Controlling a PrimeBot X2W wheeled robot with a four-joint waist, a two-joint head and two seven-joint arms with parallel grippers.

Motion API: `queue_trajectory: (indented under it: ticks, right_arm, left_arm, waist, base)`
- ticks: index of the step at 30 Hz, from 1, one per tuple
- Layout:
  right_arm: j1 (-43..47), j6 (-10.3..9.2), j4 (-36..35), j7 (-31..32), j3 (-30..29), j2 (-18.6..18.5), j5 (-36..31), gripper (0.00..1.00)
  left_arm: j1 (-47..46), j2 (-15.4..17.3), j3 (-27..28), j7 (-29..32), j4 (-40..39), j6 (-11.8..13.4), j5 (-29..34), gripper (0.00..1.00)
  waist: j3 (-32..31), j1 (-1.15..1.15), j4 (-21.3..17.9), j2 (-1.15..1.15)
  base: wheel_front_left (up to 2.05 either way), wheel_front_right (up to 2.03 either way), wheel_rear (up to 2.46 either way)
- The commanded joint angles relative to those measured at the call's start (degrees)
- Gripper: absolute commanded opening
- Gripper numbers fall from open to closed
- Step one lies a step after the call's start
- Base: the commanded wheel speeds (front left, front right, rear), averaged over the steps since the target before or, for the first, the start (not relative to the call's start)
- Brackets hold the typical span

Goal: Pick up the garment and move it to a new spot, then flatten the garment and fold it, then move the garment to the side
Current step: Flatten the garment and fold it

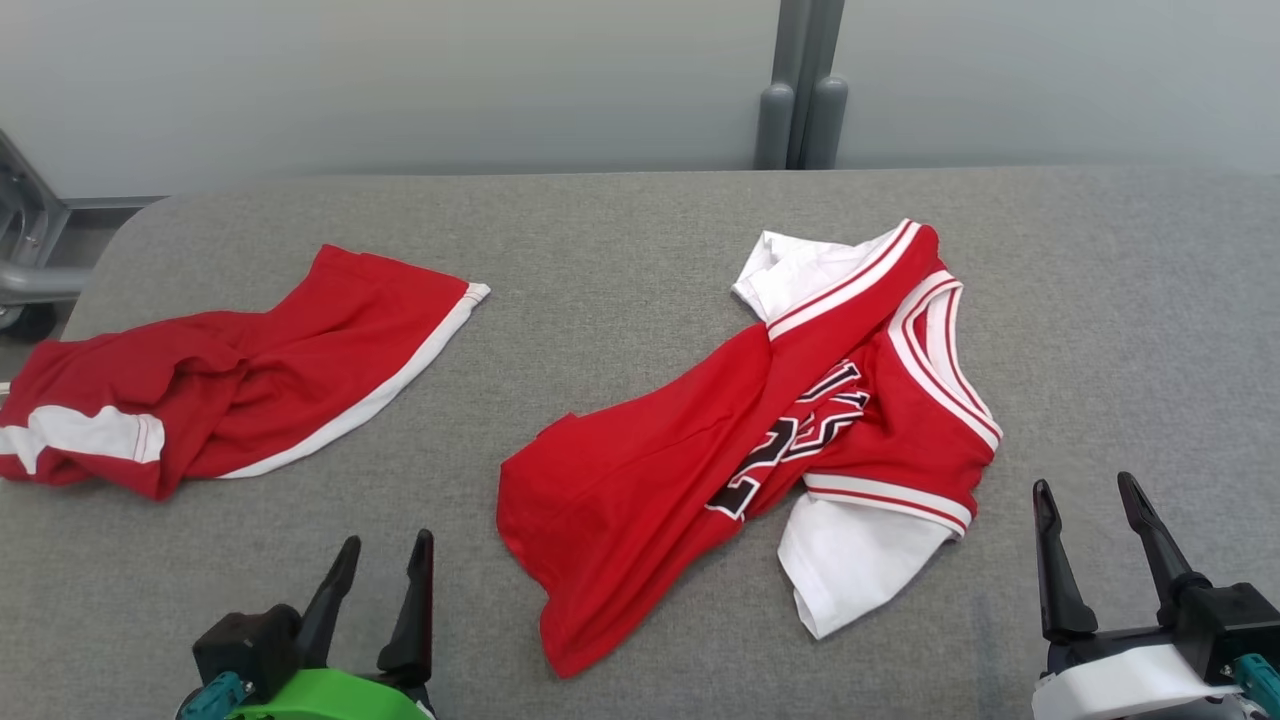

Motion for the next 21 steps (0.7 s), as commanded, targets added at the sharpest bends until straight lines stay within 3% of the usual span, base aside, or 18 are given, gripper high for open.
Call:
queue_trajectory:
  ticks: [1,10,16,21]
  right_arm:
    - [0.19,-0.01,0.29,-0.19,0.0,-0.22,-0.51,1.0]
    - [-0.4,0.0,2.34,-0.19,0.35,-0.95,-0.73,1.0]
    - [0.42,-0.01,3.46,-0.19,1.22,-0.83,-0.11,1.0]
    - [1.14,-0.01,4.04,-0.19,1.69,-0.73,0.03,1.0]
  left_arm:
    - [0.92,-0.1,1.03,-0.29,0.67,-0.47,0.53,1.0]
    - [3.68,-0.86,8.97,-0.27,4.53,-4.64,8.31,1.0]
    - [6.18,-1.98,16.31,-0.26,4.99,-5.95,10.78,1.0]
    - [7.75,-2.73,19.1,-0.26,5.27,-9.22,13.13,1.0]
  waist:
    - [-0.7,0.0,1.01,0.0]
    - [-2.26,0.0,3.29,0.0]
    - [-3.1,0.0,3.37,0.0]
    - [-3.43,0.0,3.13,0.0]
  base:
    - [0.0,0.0,0.0]
    - [0.0,0.0,0.0]
    - [0.0,0.0,0.0]
    - [0.0,0.0,0.0]
